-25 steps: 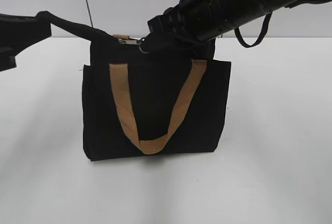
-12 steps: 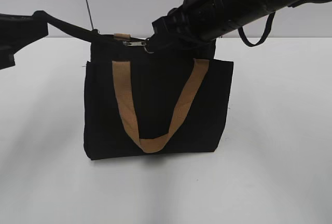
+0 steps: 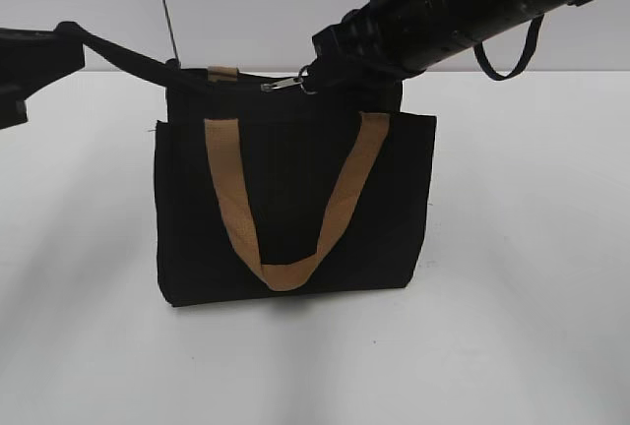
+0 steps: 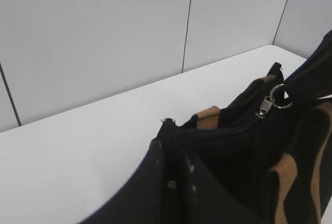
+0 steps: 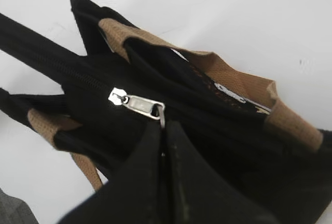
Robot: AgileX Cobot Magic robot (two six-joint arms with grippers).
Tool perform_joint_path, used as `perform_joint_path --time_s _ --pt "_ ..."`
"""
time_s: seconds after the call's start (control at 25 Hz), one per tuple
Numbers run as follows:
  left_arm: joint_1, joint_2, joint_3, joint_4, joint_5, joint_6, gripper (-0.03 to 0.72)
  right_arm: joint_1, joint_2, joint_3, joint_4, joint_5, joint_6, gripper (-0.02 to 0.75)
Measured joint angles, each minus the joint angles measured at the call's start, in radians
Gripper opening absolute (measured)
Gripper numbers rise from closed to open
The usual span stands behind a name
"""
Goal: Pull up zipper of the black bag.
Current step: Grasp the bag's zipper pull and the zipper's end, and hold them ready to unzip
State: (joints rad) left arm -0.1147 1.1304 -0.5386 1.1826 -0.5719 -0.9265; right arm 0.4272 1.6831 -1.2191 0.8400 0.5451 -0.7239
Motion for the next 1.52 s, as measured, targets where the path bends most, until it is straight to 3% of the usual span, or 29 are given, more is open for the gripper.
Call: perform_joint_path --time_s 0.72,1.16,1.52 --pt "0.0 0.0 0.0 -0.003 0.016 0.0 0.02 -0.001 -0.024 0.0 -0.234 0.001 0.174 -0.001" --pt "0.0 0.0 0.0 -0.003 0.017 0.0 0.02 -0.135 -0.085 0.0 -0.248 0.06 0.221 -0.001" --pt "0.0 0.0 0.0 -0.003 0.012 0.0 0.02 -0.146 -0.085 0.0 -0.248 0.083 0.224 -0.001"
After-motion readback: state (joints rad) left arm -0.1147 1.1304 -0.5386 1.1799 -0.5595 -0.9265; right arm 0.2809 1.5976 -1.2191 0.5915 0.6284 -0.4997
